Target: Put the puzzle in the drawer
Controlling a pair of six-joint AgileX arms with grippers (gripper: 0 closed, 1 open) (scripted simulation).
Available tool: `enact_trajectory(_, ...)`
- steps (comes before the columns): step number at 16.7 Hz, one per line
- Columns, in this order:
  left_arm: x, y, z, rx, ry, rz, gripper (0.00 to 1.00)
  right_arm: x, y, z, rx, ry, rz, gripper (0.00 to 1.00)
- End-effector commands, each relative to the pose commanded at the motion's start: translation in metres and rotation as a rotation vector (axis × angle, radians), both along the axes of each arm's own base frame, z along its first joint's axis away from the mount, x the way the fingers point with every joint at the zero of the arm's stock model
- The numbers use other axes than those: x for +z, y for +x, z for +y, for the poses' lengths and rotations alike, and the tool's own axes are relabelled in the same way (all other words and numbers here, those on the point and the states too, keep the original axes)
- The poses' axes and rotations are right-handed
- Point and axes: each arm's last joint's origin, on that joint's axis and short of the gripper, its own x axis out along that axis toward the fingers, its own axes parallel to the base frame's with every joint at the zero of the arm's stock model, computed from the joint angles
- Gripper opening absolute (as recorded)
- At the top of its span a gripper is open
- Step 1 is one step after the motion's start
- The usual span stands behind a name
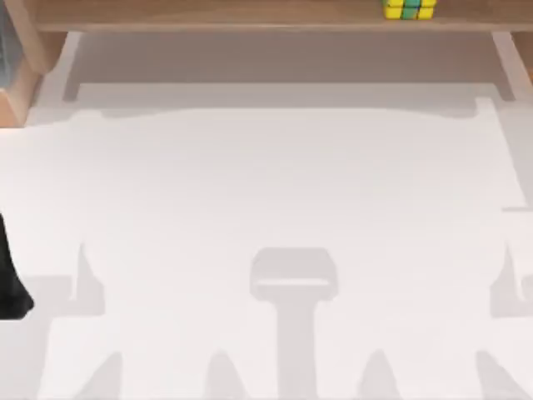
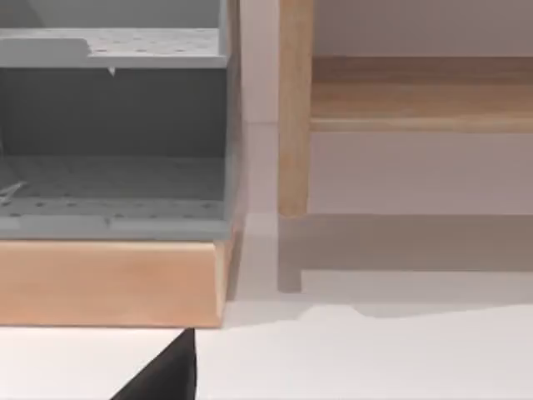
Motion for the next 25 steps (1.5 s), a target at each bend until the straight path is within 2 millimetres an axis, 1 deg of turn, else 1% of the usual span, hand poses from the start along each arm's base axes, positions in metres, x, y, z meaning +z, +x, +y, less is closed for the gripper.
enact_trajectory(2,0.0,0.0,0.0,0.0,0.0,0.0,1.0,0.0,0.0,0.0,0.0,0.0,0.0,1.0)
enact_trajectory(4,0.0,0.0,0.0,0.0,0.0,0.0,1.0,0.006,0.001,0.0,-0.009,-0.001,-0.011,1.0)
enact_trajectory(6,0.0,0.0,0.0,0.0,0.0,0.0,1.0,0.02,0.003,0.0,-0.026,-0.003,-0.035,1.0)
enact_trajectory(9,0.0,0.0,0.0,0.0,0.0,0.0,1.0,0.051,0.015,0.003,-0.05,0.001,-0.082,1.0)
enact_trajectory(11,0.0,0.0,0.0,0.0,0.0,0.0,1.0,0.073,0.032,0.008,-0.062,0.008,-0.095,1.0)
enact_trajectory(12,0.0,0.0,0.0,0.0,0.0,0.0,1.0,0.082,0.045,0.011,-0.067,0.011,-0.093,1.0)
enact_trajectory(14,0.0,0.0,0.0,0.0,0.0,0.0,1.0,0.094,0.077,0.019,-0.079,0.013,-0.071,1.0)
enact_trajectory(15,0.0,0.0,0.0,0.0,0.0,0.0,1.0,0.094,0.096,0.024,-0.085,0.01,-0.049,1.0)
enact_trajectory(16,0.0,0.0,0.0,0.0,0.0,0.0,1.0,0.092,0.117,0.031,-0.092,0.005,-0.023,1.0)
enact_trajectory(18,0.0,0.0,0.0,0.0,0.0,0.0,1.0,0.078,0.159,0.046,-0.105,-0.01,0.031,1.0)
enact_trajectory(21,0.0,0.0,0.0,0.0,0.0,0.0,1.0,0.041,0.215,0.073,-0.117,-0.042,0.101,1.0)
enact_trajectory(23,0.0,0.0,0.0,0.0,0.0,0.0,1.0,0.017,0.243,0.093,-0.113,-0.055,0.113,1.0)
enact_trajectory(25,0.0,0.0,0.0,0.0,0.0,0.0,1.0,-0.001,0.263,0.115,-0.092,-0.055,0.098,1.0)
